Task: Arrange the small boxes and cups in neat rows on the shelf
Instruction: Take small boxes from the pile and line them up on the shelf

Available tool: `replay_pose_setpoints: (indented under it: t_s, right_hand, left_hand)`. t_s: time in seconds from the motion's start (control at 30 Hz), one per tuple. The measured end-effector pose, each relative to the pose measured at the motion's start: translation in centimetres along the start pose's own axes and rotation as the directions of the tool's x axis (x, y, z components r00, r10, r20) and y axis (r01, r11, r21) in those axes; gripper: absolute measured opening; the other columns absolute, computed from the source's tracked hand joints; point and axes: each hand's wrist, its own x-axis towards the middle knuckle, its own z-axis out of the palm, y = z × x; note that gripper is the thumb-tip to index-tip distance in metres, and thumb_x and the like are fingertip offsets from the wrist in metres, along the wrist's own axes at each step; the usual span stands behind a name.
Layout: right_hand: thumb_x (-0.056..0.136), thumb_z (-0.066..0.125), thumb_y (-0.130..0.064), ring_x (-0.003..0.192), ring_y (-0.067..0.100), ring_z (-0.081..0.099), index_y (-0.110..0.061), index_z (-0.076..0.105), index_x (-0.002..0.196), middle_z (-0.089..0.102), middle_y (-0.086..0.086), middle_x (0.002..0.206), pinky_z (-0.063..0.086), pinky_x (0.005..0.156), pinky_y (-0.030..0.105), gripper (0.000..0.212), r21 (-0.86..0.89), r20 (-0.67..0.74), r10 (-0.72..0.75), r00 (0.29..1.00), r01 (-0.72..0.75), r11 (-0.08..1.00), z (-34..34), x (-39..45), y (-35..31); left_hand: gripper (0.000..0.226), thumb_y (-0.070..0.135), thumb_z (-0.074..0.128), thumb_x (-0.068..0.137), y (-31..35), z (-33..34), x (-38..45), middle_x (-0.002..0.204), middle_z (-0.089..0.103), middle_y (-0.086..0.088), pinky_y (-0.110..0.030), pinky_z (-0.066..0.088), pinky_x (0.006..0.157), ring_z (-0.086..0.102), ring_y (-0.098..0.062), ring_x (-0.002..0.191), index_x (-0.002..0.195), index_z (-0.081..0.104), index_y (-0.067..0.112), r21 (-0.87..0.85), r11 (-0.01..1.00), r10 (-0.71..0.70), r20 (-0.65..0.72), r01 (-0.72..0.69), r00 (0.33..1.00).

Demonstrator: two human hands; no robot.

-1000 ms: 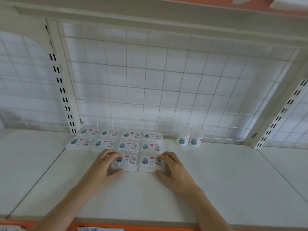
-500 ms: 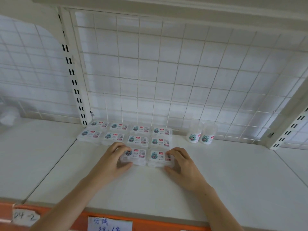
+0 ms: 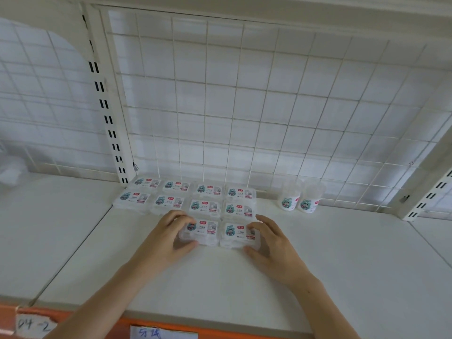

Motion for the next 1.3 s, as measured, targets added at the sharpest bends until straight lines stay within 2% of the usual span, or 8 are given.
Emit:
replay_pose_setpoints:
  t_s: [0.17,0.4,0.6,0.73,0.9,1.1,1.2,1.3]
  right_hand:
    - [0.082,0.066,-0.029,0.115,-0.001,0.039,-0.018,0.052,0.121,0.033,-0.015,0.128,0.019,0.093,-0.004,0.043,-0.014,-0.007,-0.01,1.0,0.01,1.0,-0.1,0.2,0.2]
    - [0.083,0.067,-0.024,0.114,-0.001,0.038,-0.015,0.053,0.121,0.036,-0.013,0.124,0.018,0.094,-0.004,0.041,-0.005,-0.006,-0.021,1.0,0.021,1.0,-0.2,0.3,0.1]
    - [0.076,0.068,-0.035,0.111,-0.006,0.038,-0.014,0.055,0.118,0.039,-0.01,0.122,0.025,0.095,-0.001,0.048,-0.017,-0.015,-0.034,0.999,0.034,0.999,-0.1,0.3,0.0]
    - [0.071,0.062,-0.05,0.116,0.006,0.044,-0.014,0.049,0.125,0.04,-0.005,0.126,0.043,0.098,0.025,0.066,-0.042,-0.038,-0.045,0.998,0.043,0.998,0.3,0.3,0.1]
    - [0.071,0.063,-0.049,0.113,0.012,0.049,-0.014,0.042,0.132,0.038,0.0,0.133,0.048,0.093,0.032,0.073,-0.089,-0.07,-0.009,0.997,0.002,0.996,0.5,0.1,-0.3]
    - [0.07,0.074,-0.039,0.108,0.024,0.056,-0.014,0.043,0.131,0.042,0.003,0.133,0.049,0.088,0.038,0.073,-0.204,-0.106,0.048,0.993,-0.069,0.976,0.2,-0.3,-1.6]
    - [0.069,0.075,-0.043,0.112,0.024,0.053,-0.015,0.043,0.133,0.043,0.004,0.133,0.045,0.092,0.037,0.077,-0.263,-0.133,0.03,0.991,-0.065,0.963,-0.2,-0.8,-2.7]
    - [0.072,0.071,-0.045,0.121,0.023,0.045,-0.016,0.036,0.138,0.038,0.005,0.138,0.037,0.101,0.036,0.08,-0.304,-0.068,-0.001,0.998,-0.02,0.952,-1.0,-1.5,-3.6]
  left_hand:
    - [0.038,0.049,0.058,0.076,-0.2,0.1,0.0,0.108,0.044,0.016,-0.023,0.044,0.083,0.051,-0.004,0.099,0.107,0.051,0.029,0.024,1.0,0.011,0.004,-0.011,1.0]
    - [0.039,0.051,0.056,0.076,-0.1,0.0,0.0,0.109,0.042,0.017,-0.027,0.048,0.083,0.05,-0.005,0.1,0.107,0.05,0.029,0.025,1.0,-0.007,0.025,0.006,1.0]
    - [0.041,0.052,0.056,0.074,0.2,-0.2,0.1,0.108,0.04,0.019,-0.028,0.048,0.084,0.049,-0.006,0.102,0.107,0.051,0.028,0.014,1.0,-0.019,0.034,0.019,0.999]
    - [0.043,0.051,0.054,0.073,0.4,-0.3,0.1,0.109,0.041,0.015,-0.028,0.048,0.082,0.047,-0.005,0.102,0.106,0.054,0.022,0.025,1.0,-0.018,0.036,0.017,0.999]
    - [0.045,0.051,0.05,0.072,0.7,-0.4,0.0,0.11,0.039,0.014,-0.026,0.047,0.077,0.041,-0.001,0.101,0.106,0.052,0.022,0.032,0.999,-0.036,0.054,0.035,0.998]
    - [0.05,0.049,0.052,0.075,2.1,-0.8,-0.2,0.117,0.042,0.0,-0.027,0.047,0.069,0.044,-0.011,0.1,0.11,0.051,0.013,0.182,0.983,-0.026,0.09,0.009,0.996]
    - [0.061,0.054,0.041,0.076,3.0,-1.6,-0.4,0.121,0.043,-0.005,-0.033,0.05,0.079,0.049,-0.018,0.105,0.115,0.05,0.008,0.214,0.977,-0.038,0.115,0.013,0.993]
    - [0.043,0.039,0.053,0.086,4.4,-2.7,-1.0,0.122,0.046,-0.003,-0.036,0.047,0.089,0.048,-0.019,0.113,0.116,0.052,0.009,0.212,0.976,-0.07,0.079,0.052,0.994]
